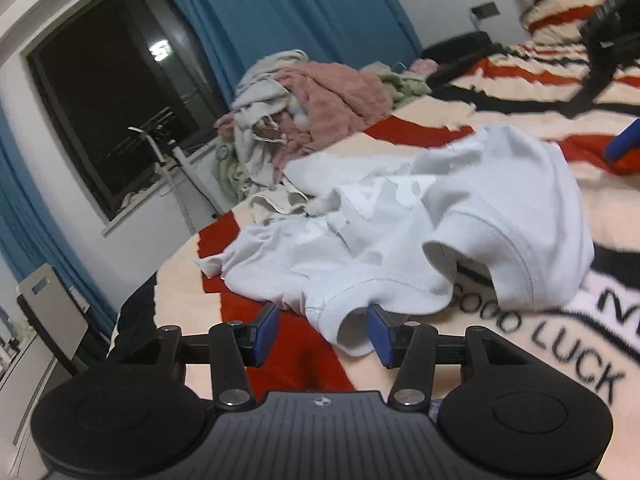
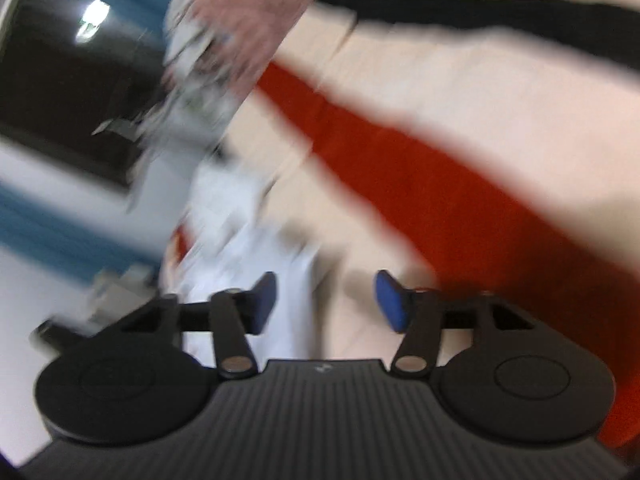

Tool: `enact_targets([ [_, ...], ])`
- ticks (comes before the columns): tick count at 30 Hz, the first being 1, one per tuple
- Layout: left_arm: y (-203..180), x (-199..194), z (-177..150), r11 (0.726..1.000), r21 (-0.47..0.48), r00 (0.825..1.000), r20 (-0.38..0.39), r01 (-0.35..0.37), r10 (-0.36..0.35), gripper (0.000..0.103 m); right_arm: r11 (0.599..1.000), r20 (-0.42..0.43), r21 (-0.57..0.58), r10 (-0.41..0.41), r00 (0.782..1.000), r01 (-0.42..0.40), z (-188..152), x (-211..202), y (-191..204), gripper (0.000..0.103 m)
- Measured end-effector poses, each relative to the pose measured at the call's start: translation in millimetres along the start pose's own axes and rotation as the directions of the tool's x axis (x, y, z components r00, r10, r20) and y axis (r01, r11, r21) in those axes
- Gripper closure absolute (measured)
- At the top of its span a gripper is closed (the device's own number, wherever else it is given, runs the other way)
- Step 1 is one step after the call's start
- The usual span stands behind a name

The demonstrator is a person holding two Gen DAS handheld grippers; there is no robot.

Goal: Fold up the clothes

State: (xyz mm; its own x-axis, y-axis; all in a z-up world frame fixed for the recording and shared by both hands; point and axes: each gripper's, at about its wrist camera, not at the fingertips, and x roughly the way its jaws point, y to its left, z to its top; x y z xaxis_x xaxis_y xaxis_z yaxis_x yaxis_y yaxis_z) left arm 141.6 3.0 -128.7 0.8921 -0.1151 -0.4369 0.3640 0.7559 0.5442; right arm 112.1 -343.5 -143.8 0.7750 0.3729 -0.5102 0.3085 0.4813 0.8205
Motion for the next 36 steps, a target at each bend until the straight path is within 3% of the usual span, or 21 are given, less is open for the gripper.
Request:
enact_targets([
  [2,-1,1,-3,0.999,0.03,1.0,-0.005,0.023,-0.023,0.051,0.998,-0.126,0.006,0.058,0.99,-0.058,-14,20,5,0.039],
  [4,-3,3,-5,0.998,0.05,0.999,-0.006,0.037,-0.037,0.051,0.998,-0.218,-0.023,0.044,0.975,-0.05,-28,40,13,0.039],
  [6,-5,6,-6,0.998,0.053,1.0,0.0,0.03,-0.03,0.051,0.997,-0.232,-0.074,-0.018,0.973,0.0,-36,52,20,0.04],
  [8,-6,10,-8,0.998,0.052,1.0,0.006,0.023,-0.023,0.051,0.995,-0.215,-0.101,-0.025,0.976,0.003,-37,57,26,0.041],
  [9,-4,13,-7,0.999,0.039,1.0,0.008,0.021,-0.022,0.051,0.995,-0.196,-0.093,0.0,0.981,-0.019,-35,54,27,0.051],
  [10,-3,15,-7,0.999,0.026,1.0,0.01,0.02,-0.02,0.051,0.996,-0.175,-0.083,0.03,0.984,-0.045,-33,51,28,0.072],
  [12,1,18,-5,1.0,-0.015,1.0,0.015,0.009,-0.009,0.052,0.994,-0.108,-0.089,0.049,0.993,-0.059,-23,39,33,0.09],
  [15,12,17,-2,0.995,-0.101,0.999,0.038,0.007,-0.003,0.059,0.989,0.039,-0.145,0.021,0.999,-0.015,-7,20,41,0.092],
  [17,20,14,1,0.986,-0.164,0.998,0.064,0.02,-0.009,0.08,0.983,0.133,-0.177,-0.02,0.991,0.044,3,10,43,0.092],
  [19,26,10,5,0.975,-0.217,0.996,0.088,0.049,-0.031,0.092,0.979,0.188,-0.173,-0.075,0.979,0.108,15,11,41,0.092],
  [21,30,5,10,0.964,-0.257,0.993,0.106,0.073,-0.047,0.094,0.97,0.239,-0.158,-0.145,0.96,0.186,24,12,39,0.09],
  [24,38,-8,19,0.954,-0.285,0.987,0.153,0.09,-0.048,0.095,0.936,0.316,-0.162,-0.252,0.915,0.314,25,7,37,0.089],
  [26,43,-16,24,0.948,-0.304,0.983,0.182,0.093,-0.038,0.095,0.919,0.342,-0.233,-0.228,0.911,0.318,17,-1,37,0.086],
  [27,46,-22,27,0.941,-0.322,0.98,0.198,0.098,-0.035,0.095,0.908,0.352,-0.28,-0.205,0.913,0.312,11,-4,39,0.078],
  [29,53,-29,30,0.93,-0.35,0.975,0.221,0.111,-0.033,0.095,0.865,0.377,-0.412,-0.125,0.918,0.287,-9,-11,53,0.052],
  [30,55,-32,31,0.926,-0.359,0.973,0.228,0.115,-0.033,0.095,0.832,0.386,-0.483,-0.076,0.919,0.272,-21,-15,63,0.031],
  [31,58,-34,32,0.922,-0.367,0.971,0.235,0.12,-0.033,0.095,0.793,0.388,-0.554,-0.023,0.921,0.253,-34,-18,73,0.023],
  [34,62,-41,33,0.912,-0.388,0.969,0.244,0.13,-0.034,0.095,0.622,0.312,-0.761,0.1,0.945,0.186,-77,-16,99,0.026],
  [36,65,-43,34,0.907,-0.4,0.969,0.246,0.132,-0.032,0.095,0.508,0.267,-0.843,0.108,0.958,0.178,-100,-2,110,0.026],
])
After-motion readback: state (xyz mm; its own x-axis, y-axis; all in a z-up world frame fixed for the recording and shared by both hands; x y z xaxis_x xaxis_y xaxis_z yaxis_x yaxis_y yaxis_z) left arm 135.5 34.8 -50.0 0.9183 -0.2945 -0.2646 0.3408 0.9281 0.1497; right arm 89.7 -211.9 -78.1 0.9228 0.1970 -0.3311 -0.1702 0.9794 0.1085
